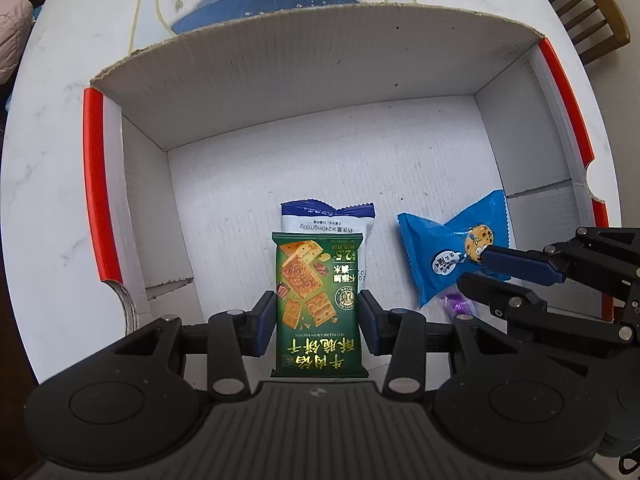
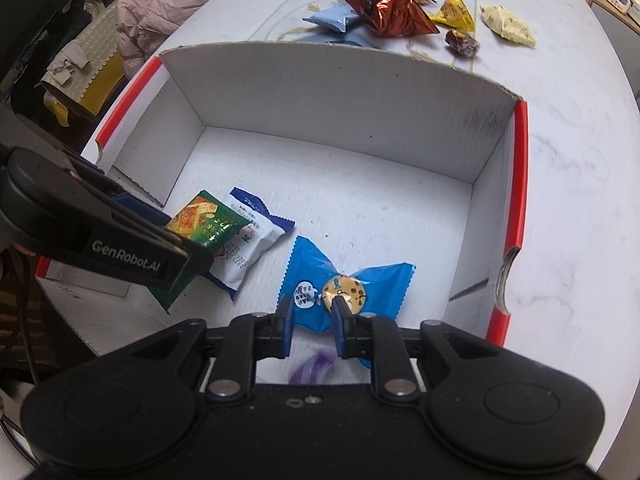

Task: Organize snacks
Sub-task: 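Open both tools to drop the cracker packet and candy into the box, then move both tools out of the box toward the snack pile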

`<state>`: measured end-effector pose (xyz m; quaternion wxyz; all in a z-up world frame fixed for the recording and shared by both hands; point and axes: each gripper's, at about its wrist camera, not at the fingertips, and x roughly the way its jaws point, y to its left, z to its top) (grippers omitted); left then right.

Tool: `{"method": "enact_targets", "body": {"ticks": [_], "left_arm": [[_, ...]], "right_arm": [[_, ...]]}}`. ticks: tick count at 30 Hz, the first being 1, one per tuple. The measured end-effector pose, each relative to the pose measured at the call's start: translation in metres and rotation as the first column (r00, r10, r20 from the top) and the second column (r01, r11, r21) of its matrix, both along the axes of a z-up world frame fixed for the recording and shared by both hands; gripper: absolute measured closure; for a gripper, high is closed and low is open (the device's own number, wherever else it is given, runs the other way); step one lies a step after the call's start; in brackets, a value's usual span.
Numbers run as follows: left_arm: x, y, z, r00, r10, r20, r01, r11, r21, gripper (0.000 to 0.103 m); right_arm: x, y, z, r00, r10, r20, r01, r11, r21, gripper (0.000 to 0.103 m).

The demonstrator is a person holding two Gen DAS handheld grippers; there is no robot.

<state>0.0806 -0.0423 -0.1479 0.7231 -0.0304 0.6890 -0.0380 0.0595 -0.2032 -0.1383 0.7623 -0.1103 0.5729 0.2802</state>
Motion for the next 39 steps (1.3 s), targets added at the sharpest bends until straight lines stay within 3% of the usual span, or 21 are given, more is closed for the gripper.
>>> {"method": "enact_targets", "body": {"ticks": [7,11,20,35,39], "left_arm": [[-0.001,0.002,0.010,0.999,-0.005,0.035,0.005,1.000,-0.025,0.059],[-0.003,0.001,0.022,0.997,-0.014,0.073,0.017,0.999,-0.040,0.049],[-0.007,-0.002,0.051,0.988,-0.032,0.154,0.040,0.998,-0.054,0.048],[-0.002,0.004,0.121,0.939,-0.058,0.339,0.077,0.996,-0.045,0.047],[0.003,0.005,0.137,0.921,-0.056,0.387,0.077,0.996,-0.039,0.038]], "right_arm": [[-0.001,-0.002,0.006,1.000,-0.026,0.013,0.026,1.000,0.017,0.079],[-0.002,-0.003,0.014,0.999,-0.033,0.029,0.032,0.999,0.030,0.077],[-0.004,-0.007,0.041,0.995,-0.042,0.086,0.036,0.997,0.074,0.070],[0.004,-0.009,0.097,0.975,-0.042,0.219,0.016,0.993,0.120,0.045],[0.012,-0.011,0.112,0.964,-0.050,0.260,0.016,0.991,0.130,0.033]]}}
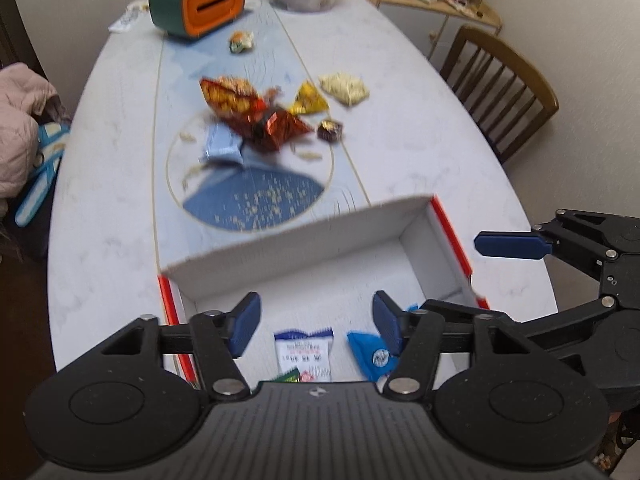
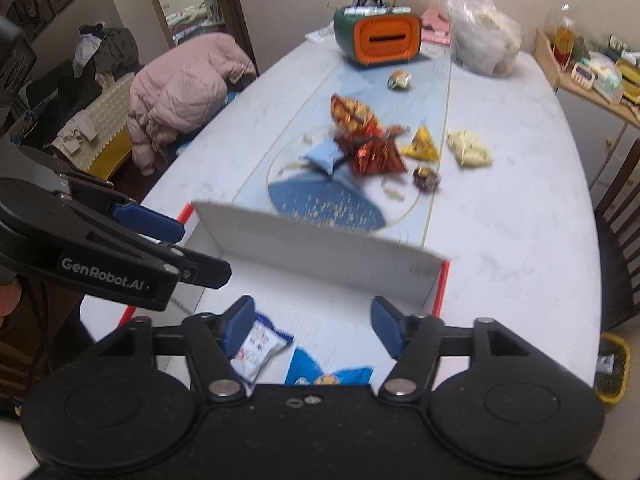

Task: Organize snacks
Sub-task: 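Move both tools out of the box toward the snack pile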

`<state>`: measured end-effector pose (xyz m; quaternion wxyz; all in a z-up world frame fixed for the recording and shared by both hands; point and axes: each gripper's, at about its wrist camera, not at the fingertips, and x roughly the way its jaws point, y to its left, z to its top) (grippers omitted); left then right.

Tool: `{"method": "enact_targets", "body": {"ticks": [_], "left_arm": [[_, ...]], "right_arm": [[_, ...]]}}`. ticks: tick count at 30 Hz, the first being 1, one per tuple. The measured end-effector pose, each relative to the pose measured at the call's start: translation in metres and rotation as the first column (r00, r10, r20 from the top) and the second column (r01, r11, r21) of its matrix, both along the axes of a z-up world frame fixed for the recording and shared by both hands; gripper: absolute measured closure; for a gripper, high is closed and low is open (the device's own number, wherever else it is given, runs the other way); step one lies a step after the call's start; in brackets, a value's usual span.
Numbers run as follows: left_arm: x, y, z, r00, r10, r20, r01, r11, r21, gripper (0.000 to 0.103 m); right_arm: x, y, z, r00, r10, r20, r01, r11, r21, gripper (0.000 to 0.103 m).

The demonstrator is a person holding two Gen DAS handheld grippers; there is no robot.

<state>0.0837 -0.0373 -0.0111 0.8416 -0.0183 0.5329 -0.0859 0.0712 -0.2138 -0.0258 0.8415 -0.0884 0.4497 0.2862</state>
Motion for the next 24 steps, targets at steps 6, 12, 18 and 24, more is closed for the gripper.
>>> {"method": "enact_targets", "body": {"ticks": [6,12,18,24], "left_arm": [[0.019,0.008,0.015,0.999,0.023,0.039,-0.022,1.000,-0.012,0.035],[0.055,0.016,0.023,0.996,0.073,0.047,-0.071,0.997,-0.042,0.029],[0.104,0.019,0.025,0.991,0.128,0.037,-0.128,0.992,-0.003,0.029],[0.154,0.029,0.025,0.983,0.184,0.024,-0.184,0.982,0.035,0.029]], "right_arm": [[0.021,-0.003,0.017,0.999,-0.004,0.043,0.004,1.000,0.005,0.019],[0.058,-0.011,0.027,0.998,-0.009,0.059,0.007,0.999,0.037,0.003],[0.107,-0.015,0.031,0.999,-0.004,0.051,0.002,0.999,0.041,0.003],[0.153,-0.011,0.027,0.998,0.032,0.057,-0.031,0.999,-0.013,0.003]]}}
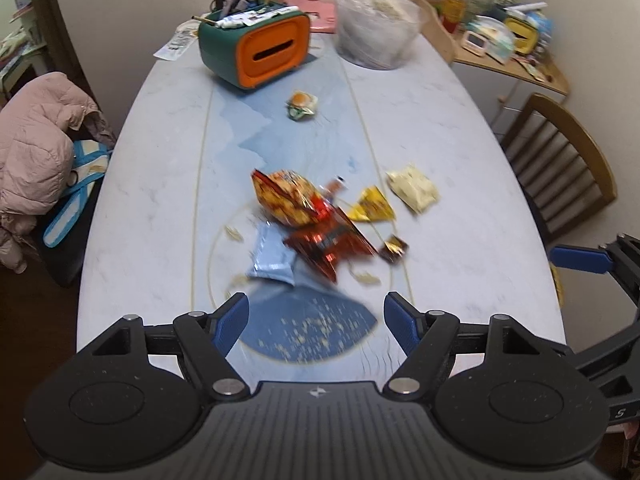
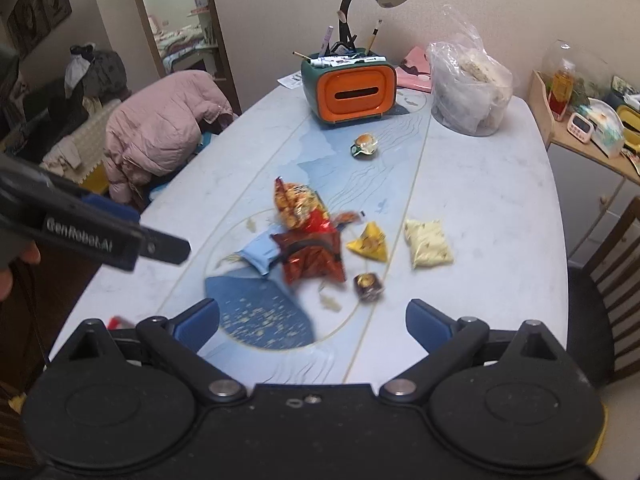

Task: Organize snacks
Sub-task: 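Move both tools out of the box toward the snack pile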

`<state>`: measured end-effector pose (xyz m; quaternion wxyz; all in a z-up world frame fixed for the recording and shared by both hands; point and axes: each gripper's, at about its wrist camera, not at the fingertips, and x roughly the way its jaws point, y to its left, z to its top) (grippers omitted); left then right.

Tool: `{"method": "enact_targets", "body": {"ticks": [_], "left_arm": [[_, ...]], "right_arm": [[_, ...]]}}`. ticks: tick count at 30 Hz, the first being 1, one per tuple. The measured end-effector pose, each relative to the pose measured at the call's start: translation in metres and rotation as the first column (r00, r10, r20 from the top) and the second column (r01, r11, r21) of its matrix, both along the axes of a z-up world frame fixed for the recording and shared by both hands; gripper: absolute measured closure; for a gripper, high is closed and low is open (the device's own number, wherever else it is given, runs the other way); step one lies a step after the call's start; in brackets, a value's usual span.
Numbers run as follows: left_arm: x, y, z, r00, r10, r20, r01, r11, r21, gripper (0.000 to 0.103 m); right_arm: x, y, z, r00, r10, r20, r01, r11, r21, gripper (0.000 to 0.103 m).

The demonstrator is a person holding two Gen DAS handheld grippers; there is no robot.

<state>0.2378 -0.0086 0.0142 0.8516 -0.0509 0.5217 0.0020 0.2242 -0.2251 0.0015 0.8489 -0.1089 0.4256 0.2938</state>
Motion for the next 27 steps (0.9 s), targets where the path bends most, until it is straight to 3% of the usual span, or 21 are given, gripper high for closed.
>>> {"method": "enact_targets", "body": {"ticks": [5,13,21,27], "left_arm": [[0.035,0.007,-0.011,0.999,0.015,-0.038,-0.015,1.000,0.013,0.029],[0.074,0.022,-0.065,0.986,-0.016,-0.163,0.022,0.999,0.030,0.029],[0.101,0.040,-0.128,0.961,-0.034,-0.274,0.058,0.995,0.080,0.029],[0.118,0.045,-0.158,0.951,-0.060,-0.302,0.076,0.996,0.043,0.029]], "right_arm": [[0.038,0.002,-0.010,1.000,0.017,-0.020,-0.018,0.999,-0.029,0.003],[0.087,0.013,-0.058,0.992,0.048,-0.114,-0.058,0.995,-0.086,0.004],[0.111,0.036,-0.112,0.980,0.071,-0.186,-0.100,0.983,-0.152,0.010],[0.125,0.043,-0.139,0.977,0.071,-0.201,-0.112,0.974,-0.198,0.015]]}}
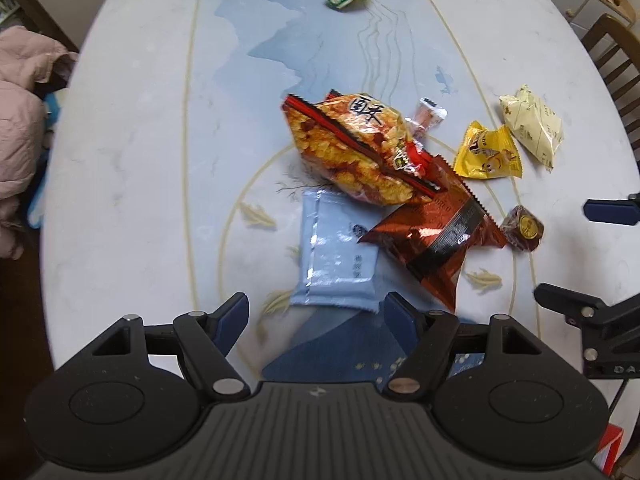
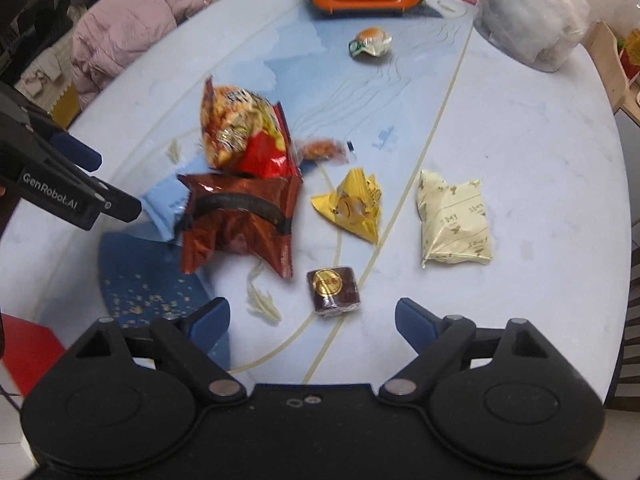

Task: Organize snacks
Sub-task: 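Move both tools out of the box toward the snack pile, then grasp the light blue packet with left tool while right tool grasps round chocolate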

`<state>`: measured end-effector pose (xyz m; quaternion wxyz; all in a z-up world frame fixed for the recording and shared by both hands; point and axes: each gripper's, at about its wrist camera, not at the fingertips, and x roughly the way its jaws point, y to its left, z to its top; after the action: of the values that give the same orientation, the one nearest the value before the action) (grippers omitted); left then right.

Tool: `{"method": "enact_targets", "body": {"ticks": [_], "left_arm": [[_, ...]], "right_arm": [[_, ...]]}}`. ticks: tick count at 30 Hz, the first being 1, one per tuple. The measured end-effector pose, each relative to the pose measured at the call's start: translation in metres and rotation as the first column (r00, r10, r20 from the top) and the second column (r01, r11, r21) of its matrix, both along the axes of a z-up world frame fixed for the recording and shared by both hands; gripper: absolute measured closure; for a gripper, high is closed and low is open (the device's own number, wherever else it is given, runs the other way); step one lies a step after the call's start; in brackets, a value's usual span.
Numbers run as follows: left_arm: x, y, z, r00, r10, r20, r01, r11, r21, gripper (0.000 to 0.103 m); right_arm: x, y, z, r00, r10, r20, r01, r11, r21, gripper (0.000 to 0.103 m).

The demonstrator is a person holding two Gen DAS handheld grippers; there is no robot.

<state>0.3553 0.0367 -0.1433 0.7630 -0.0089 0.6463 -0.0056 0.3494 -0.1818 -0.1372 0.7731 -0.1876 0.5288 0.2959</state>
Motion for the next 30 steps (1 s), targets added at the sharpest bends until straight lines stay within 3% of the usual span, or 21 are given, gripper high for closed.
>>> {"method": "enact_targets", "body": {"ticks": [11,20,27,30], "left_arm": [[0.018,-0.002,-0.031,0.998,0.029,-0.046,-0.031,0.999,-0.034,0.029],[0.024,-0.003,-0.047,0.995,0.045,-0.086,-0.048,0.998,-0.036,0.030],[0.027,-0.002,-0.051,0.993,0.057,-0.100,-0.059,0.998,-0.024,0.045],[0.026,-0.001,-0.050,0.993,0.068,-0.097,-0.071,0.997,-0.032,0.046]], "right_arm": [[0.014,0.007,-0.028,1.000,-0.013,-0.013,0.012,1.000,-0.022,0.030],[0.015,0.013,-0.039,1.000,-0.006,-0.004,0.006,0.999,-0.046,0.051],[0.016,0.014,-0.045,1.000,-0.017,0.011,0.017,0.998,-0.059,0.062],[0.015,0.013,-0.044,1.000,-0.021,0.021,0.022,0.998,-0.056,0.067]]}}
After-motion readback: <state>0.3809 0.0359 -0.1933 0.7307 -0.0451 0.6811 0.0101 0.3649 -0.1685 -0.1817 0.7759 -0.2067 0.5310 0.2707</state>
